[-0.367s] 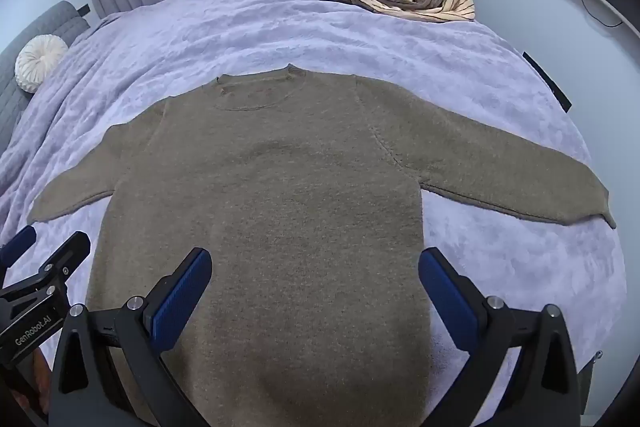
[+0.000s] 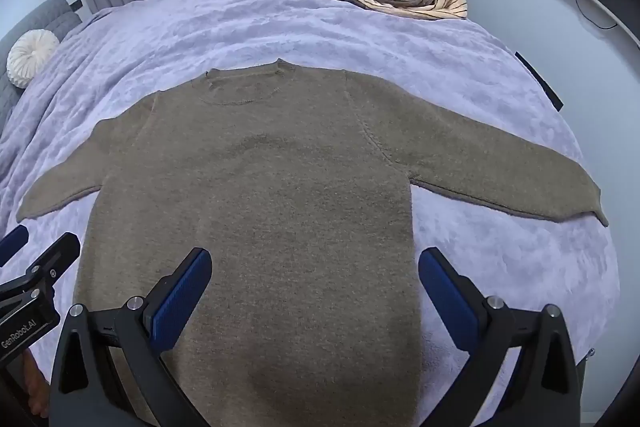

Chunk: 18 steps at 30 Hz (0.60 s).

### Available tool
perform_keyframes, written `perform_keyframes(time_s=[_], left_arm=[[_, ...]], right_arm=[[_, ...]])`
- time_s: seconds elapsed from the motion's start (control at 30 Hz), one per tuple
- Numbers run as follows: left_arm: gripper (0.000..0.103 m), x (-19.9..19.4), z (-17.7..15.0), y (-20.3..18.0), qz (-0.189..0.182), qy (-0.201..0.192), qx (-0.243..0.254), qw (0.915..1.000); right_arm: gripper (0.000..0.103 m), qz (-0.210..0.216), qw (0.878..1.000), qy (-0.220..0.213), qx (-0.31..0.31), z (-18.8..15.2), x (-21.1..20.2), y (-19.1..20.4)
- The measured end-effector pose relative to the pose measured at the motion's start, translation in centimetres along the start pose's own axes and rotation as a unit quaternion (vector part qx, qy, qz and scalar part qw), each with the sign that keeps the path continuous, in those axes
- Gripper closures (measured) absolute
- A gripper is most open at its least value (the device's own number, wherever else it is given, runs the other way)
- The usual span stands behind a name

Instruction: Fold small clothes

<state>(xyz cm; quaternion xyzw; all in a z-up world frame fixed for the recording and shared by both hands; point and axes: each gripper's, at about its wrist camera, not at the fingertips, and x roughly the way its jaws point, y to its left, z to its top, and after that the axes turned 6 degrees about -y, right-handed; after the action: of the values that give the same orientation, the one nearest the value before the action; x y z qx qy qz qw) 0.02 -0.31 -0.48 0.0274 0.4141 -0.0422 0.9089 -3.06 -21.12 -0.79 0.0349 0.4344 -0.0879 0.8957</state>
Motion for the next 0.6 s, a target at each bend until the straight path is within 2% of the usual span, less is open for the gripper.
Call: perform_keyframes(time_s=[0.6], left_arm=[[0.0,-0.4,0.2,0.9,-0.002,0.001,-0.01,0.9999]], right_arm=[[0.0,0.004,1.0,-0.004,-0.01,0.3,-0.5,0.7]])
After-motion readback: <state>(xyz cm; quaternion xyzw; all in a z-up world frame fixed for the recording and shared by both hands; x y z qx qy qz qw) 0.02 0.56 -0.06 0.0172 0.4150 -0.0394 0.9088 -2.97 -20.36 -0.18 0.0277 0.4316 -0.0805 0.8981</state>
